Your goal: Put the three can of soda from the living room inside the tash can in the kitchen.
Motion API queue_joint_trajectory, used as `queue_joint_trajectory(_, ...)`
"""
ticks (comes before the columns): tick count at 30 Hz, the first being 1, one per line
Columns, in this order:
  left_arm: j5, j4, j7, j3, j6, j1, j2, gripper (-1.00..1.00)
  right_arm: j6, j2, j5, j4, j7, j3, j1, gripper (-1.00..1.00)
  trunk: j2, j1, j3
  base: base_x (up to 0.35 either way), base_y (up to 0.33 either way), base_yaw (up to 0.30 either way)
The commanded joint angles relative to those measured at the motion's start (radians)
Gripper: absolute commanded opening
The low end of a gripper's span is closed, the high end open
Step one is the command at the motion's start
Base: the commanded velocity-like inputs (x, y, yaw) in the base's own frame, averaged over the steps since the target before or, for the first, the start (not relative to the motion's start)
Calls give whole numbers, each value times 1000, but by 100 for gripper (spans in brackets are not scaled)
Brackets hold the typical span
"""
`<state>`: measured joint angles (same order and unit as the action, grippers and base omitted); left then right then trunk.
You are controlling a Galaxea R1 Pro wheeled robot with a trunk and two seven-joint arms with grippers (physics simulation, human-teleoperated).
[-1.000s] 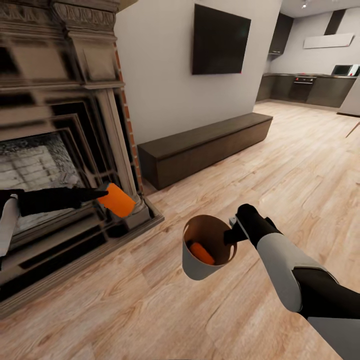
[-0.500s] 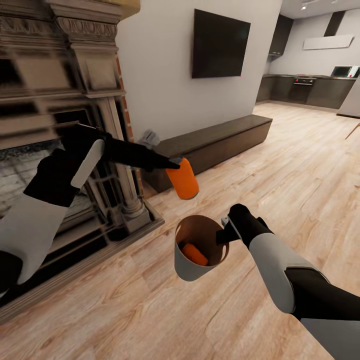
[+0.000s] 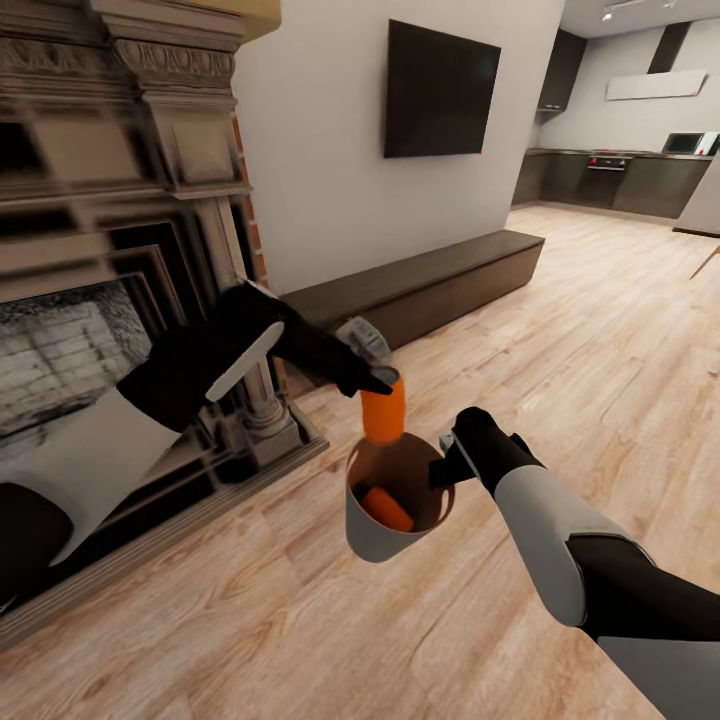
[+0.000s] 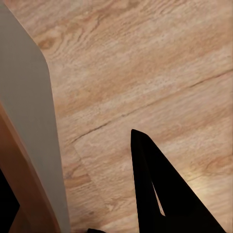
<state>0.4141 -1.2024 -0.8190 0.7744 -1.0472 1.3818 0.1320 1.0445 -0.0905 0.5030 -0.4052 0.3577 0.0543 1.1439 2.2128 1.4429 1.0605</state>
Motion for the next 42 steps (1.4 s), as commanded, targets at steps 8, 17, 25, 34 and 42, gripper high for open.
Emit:
queue_joint_trajectory(8,-10,38,28,83,0,-2,-58,-100,3,-13,-24,0,-2,3,0,-100,0,0,0,0,0,0)
queue_joint_trajectory(17,-11,105,78,175,0,-19,-120,-100,3,-18,-23,1,-3,2,1,-100,0,0,0,0,0,0)
queue_joint_trajectory(25,-12,151,116,256,0,-37,-124,-100,3,-19,-23,2,-3,1,3,-100,0,0,0,0,0,0)
queue_joint_trajectory(34,-13,160,124,319,0,-57,-123,-100,3,-24,-23,3,-3,2,5,-100,0,0,0,0,0,0)
queue_joint_trajectory(42,-12,161,179,324,0,-92,-124,-100,3,-34,-23,3,-3,2,5,-100,0,0,0,0,0,0)
